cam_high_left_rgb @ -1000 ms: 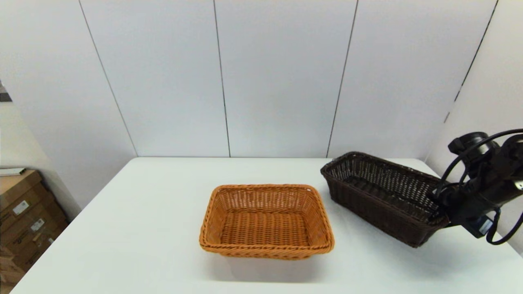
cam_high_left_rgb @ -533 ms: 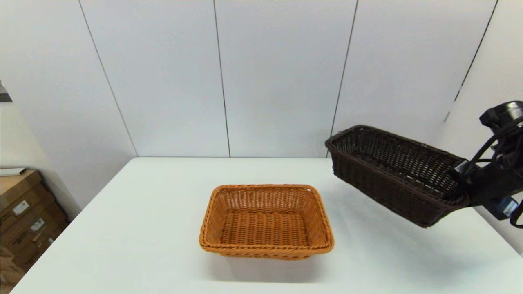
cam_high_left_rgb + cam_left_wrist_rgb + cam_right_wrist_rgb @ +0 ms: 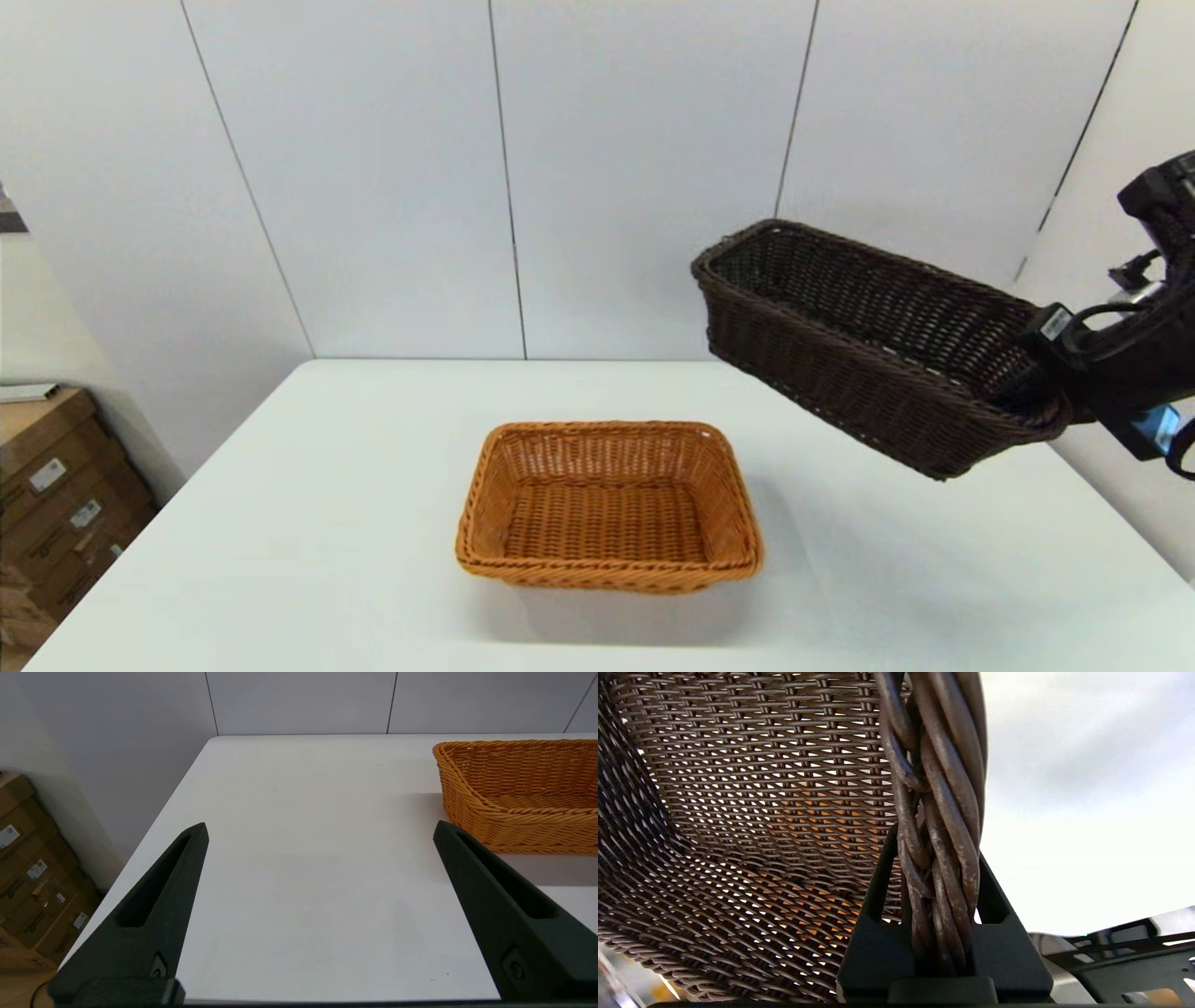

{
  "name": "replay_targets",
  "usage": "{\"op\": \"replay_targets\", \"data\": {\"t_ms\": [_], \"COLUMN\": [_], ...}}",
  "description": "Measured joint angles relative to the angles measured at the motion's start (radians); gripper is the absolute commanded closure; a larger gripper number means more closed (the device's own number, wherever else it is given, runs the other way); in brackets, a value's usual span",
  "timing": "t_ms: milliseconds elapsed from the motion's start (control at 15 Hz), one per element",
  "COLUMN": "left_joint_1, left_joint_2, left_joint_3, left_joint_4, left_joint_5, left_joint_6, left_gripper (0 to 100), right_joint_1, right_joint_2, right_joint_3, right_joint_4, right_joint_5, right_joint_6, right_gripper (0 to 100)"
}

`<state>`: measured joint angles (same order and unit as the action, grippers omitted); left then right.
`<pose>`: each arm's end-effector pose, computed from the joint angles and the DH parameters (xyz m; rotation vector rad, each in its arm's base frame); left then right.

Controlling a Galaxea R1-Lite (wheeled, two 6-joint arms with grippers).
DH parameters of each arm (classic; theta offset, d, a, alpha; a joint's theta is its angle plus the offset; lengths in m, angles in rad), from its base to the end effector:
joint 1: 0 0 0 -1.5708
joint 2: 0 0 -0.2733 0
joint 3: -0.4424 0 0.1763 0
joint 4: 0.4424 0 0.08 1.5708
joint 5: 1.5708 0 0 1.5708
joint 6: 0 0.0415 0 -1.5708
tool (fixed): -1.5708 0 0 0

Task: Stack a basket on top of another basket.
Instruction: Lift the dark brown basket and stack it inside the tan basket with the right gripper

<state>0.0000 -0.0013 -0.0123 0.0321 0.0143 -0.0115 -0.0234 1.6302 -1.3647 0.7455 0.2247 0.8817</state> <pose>0.0065 0.0006 0.0750 -0.0114 0.0184 0.0144 0.2539 0.0033 0.2018 0.9261 1.0272 -0.2731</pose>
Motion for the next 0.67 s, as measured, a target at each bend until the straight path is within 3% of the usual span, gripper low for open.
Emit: {"op": "replay_targets", "data": {"t_ms": [333,667], "left_joint_1": [0.0,0.0], "left_joint_2": [0.0,0.0], "left_joint_3": [0.0,0.0], "left_joint_4": [0.0,0.0], "left_joint_5": [0.0,0.0], "left_joint_6": [0.0,0.0], "left_gripper": [0,0], "right_joint_1": [0.193,0.316], "right_joint_2": [0.01,0.047], "right_joint_3": [-0.003,-0.003], "right_joint_4": [0.0,0.044], "right_joint_5": [0.001,0.001], "right_joint_6": [-0.054,-0.223], "right_gripper": [100,100]}}
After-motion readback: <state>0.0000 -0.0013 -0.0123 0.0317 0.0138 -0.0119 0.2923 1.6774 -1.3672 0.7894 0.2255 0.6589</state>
